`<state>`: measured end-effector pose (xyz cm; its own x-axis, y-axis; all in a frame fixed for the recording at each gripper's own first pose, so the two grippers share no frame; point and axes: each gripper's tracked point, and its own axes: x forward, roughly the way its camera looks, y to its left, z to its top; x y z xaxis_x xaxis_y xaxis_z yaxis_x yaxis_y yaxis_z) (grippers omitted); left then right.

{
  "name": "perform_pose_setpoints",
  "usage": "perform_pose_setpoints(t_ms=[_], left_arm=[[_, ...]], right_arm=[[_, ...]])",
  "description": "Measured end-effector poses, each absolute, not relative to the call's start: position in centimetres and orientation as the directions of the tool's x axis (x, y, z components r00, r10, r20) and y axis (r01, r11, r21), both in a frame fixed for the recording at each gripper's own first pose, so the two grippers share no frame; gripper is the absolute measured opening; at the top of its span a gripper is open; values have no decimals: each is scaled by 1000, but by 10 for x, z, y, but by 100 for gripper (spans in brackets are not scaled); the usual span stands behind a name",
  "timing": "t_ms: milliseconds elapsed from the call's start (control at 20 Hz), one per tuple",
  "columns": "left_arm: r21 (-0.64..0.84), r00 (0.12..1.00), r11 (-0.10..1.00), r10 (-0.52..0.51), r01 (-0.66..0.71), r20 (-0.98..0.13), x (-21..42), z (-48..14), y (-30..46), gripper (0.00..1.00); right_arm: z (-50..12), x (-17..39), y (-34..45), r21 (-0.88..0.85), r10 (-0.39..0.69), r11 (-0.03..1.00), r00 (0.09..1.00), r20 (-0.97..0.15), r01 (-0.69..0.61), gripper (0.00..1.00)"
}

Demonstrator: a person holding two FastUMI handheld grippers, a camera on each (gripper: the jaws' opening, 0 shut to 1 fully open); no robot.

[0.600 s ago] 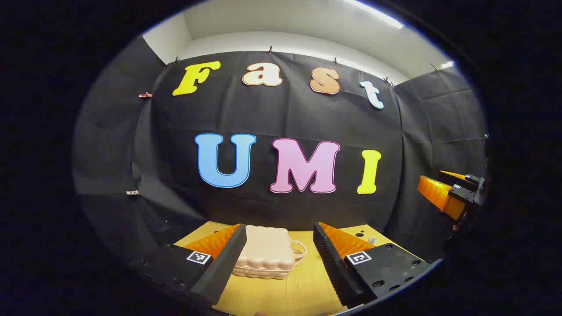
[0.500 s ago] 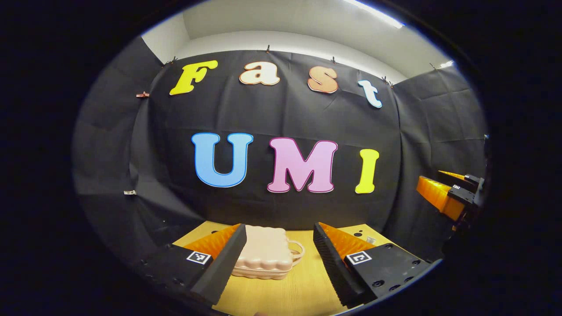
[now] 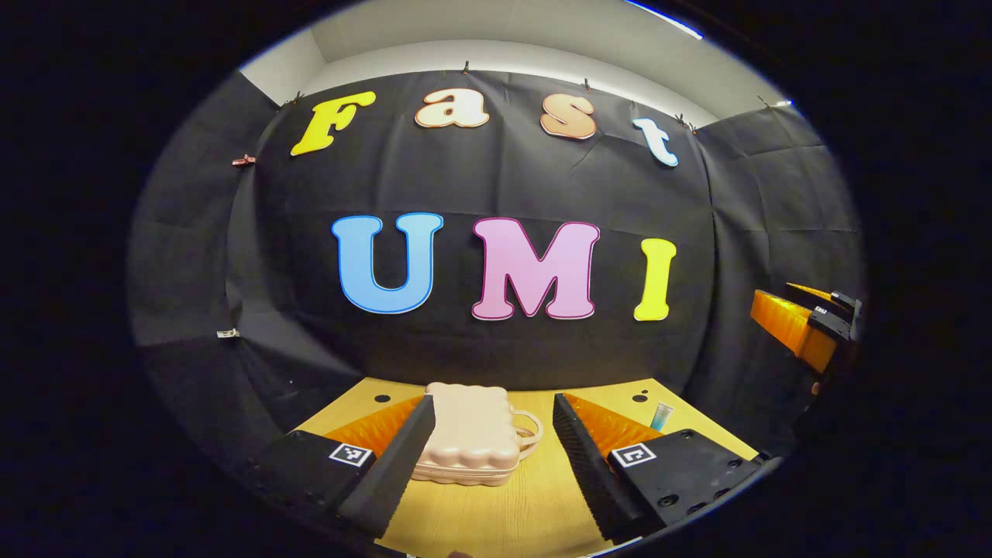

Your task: First open the suitcase, pack the skin care products into it, and then close the suitcase.

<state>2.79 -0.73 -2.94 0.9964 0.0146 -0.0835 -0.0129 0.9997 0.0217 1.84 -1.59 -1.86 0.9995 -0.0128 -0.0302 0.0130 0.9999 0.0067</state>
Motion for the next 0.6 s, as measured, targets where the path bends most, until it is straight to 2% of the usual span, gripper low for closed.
perform_pose_setpoints(t_ms=[300, 600], left_arm=[[-47, 995, 999, -11, 6, -98, 44, -29, -17, 96], [-48, 986, 997, -66, 60, -155, 94, -48, -34, 96]], right_arm=[[-24, 25, -18, 16, -11, 1000, 999, -30, 11, 96], [-39, 40, -24, 5, -12, 1000, 999, -44, 12, 96]])
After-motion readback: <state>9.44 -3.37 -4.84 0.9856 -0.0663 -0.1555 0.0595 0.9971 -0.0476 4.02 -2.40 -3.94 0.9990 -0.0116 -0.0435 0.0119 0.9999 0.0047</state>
